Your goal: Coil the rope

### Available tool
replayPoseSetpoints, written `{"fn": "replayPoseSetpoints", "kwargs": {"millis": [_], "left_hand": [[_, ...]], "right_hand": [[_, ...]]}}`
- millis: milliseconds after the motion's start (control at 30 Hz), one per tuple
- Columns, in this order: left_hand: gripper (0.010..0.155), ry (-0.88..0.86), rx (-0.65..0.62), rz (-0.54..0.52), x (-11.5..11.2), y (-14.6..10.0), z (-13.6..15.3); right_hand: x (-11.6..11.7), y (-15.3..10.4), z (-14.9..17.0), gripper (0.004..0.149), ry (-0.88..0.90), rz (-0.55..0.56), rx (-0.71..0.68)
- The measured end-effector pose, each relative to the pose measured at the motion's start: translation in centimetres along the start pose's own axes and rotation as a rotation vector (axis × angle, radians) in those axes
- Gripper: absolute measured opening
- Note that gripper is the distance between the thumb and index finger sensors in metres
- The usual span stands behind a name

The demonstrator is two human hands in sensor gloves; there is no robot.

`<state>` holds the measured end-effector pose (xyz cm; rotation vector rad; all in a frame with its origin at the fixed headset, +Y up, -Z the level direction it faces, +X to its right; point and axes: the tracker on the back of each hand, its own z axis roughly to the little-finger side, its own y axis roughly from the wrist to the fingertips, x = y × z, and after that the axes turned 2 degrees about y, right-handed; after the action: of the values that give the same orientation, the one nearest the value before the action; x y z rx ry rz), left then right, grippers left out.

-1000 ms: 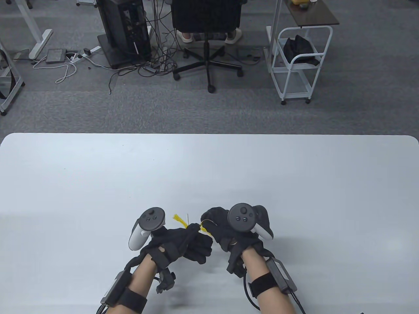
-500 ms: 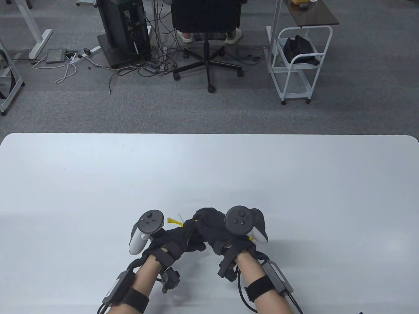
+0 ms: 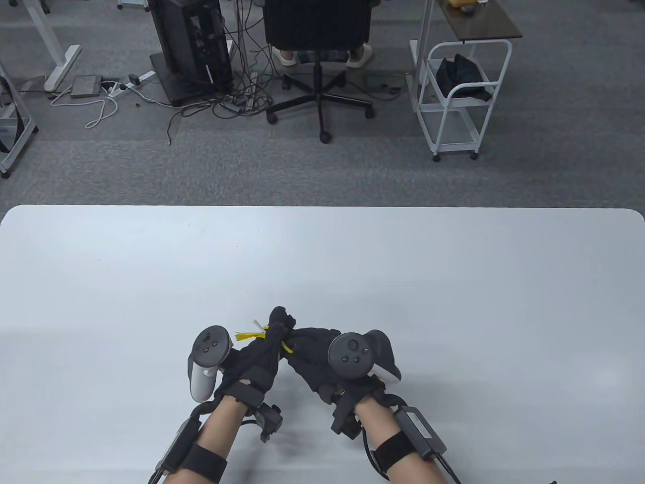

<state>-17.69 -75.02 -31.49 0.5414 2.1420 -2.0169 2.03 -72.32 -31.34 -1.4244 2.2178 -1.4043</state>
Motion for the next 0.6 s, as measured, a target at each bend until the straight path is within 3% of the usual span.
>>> {"fn": "replayPoseSetpoints", "kwargs": {"millis": [600], "left_hand": [[0.062,-0.257,-0.172,-0.001,0.0,-0.2,-0.9]], "right_hand": [[1.4,0.4,0.7,0.04,-0.056,-0.126,0.052]]}}
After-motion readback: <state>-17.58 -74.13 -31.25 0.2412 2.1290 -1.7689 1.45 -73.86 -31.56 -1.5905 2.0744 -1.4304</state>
